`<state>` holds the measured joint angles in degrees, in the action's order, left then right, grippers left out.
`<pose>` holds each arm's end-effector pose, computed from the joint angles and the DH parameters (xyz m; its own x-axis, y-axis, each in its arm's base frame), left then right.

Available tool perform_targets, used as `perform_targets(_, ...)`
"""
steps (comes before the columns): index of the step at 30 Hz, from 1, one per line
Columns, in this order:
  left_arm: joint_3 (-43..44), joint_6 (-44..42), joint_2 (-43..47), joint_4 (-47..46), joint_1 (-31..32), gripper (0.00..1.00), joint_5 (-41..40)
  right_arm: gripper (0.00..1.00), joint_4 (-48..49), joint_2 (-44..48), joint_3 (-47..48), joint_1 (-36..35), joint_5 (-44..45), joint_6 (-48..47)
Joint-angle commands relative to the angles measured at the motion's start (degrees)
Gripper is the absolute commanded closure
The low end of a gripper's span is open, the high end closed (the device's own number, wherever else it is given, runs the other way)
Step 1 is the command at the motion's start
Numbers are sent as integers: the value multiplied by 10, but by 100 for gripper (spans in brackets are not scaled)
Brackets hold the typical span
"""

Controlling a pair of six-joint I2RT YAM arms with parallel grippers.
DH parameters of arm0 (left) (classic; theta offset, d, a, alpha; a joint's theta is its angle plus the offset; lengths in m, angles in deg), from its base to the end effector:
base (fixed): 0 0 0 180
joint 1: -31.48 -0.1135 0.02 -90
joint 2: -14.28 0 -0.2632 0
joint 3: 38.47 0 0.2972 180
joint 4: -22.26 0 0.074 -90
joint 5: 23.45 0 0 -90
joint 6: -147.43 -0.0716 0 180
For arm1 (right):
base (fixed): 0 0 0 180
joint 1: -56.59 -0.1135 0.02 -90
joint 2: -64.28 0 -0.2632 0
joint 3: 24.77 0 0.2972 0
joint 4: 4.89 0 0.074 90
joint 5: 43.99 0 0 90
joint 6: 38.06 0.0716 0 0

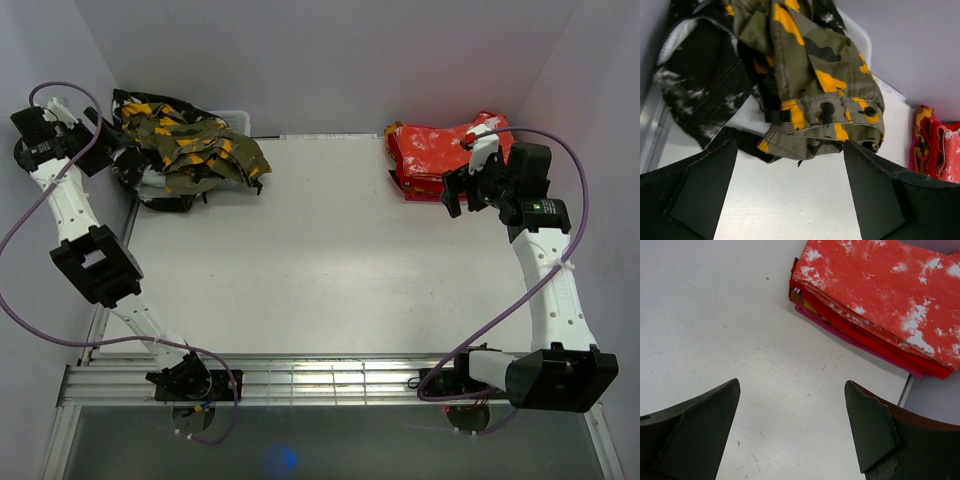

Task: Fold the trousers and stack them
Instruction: Grab the trousers from the pile

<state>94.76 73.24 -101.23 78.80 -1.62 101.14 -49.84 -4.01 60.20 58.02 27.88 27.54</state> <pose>0.4578 0.2499 0.3582 -0.4837 -0.5831 -0.6527 -0.2191 0.8027 -0.5547 0.3329 0.0140 0.3761 -0.3278 -0.3845 -0.8629 -0.4235 0.8763 -0.2296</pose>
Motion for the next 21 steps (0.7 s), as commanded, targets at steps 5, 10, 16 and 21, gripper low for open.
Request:
perform_targets(5,-17,60,-36,-102,31,2,75,10,2,-31,22,0,6,-5)
perform_targets(10,-14,86,-73,-137,65,2,103,10,-4,-35,25,0,18,-6)
perform_targets(16,-33,75,-96,-153,137,2,10,10,-13,-23,17,0,32,-6)
perform_targets(21,21,61,-157,-131,189,2,-137,10,-15,-17,17,0,41,-13)
